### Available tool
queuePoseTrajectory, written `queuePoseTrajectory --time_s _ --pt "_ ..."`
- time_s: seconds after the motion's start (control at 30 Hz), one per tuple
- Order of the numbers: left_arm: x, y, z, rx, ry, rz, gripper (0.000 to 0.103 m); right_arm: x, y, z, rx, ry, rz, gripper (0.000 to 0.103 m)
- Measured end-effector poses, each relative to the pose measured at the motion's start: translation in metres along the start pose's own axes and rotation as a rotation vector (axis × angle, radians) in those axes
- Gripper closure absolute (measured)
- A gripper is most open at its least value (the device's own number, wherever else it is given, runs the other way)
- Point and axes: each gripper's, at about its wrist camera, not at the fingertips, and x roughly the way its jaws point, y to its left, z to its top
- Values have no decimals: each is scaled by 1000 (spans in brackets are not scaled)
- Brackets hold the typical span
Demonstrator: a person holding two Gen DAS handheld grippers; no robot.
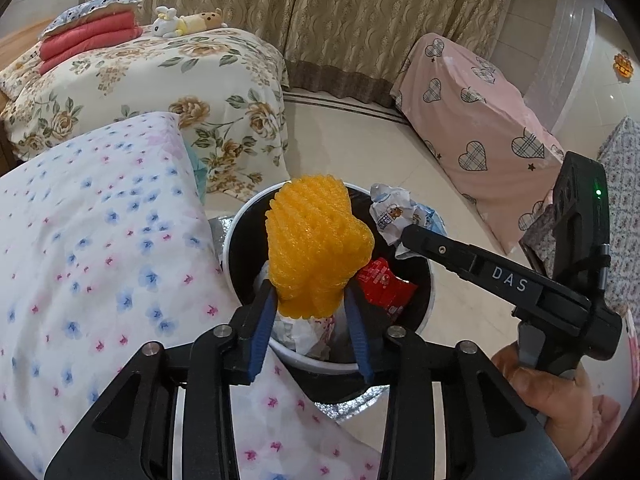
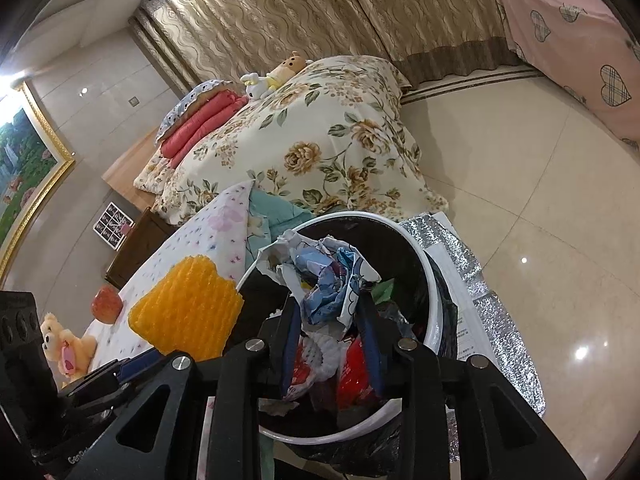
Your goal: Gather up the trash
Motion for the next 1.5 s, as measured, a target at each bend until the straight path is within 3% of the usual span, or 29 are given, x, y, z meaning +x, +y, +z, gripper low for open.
queuePoseTrajectory --time_s 0.07,0.13,0.5,0.67,0.97,1.33,1.5 --pt "0 1 0 -3 -1 1 59 0 0 1 3 0 0 53" --pt "-3 2 -1 -7 -11 2 48 -1 0 1 5 -1 3 49" --pt "-29 25 -12 -64 -69 19 44 -8 7 -3 13 -19 24 38" --pt "-43 41 -25 -104 -94 38 44 -17 21 -10 -12 -40 38 29" --pt "-71 65 -50 -166 -154 95 43 -28 51 -30 -64 -56 71 23" --pt "-117 86 -86 -192 -283 218 34 -39 89 -61 -183 -122 86 9" --pt "-143 90 -98 -187 -394 298 26 -50 110 -68 -292 -196 83 2"
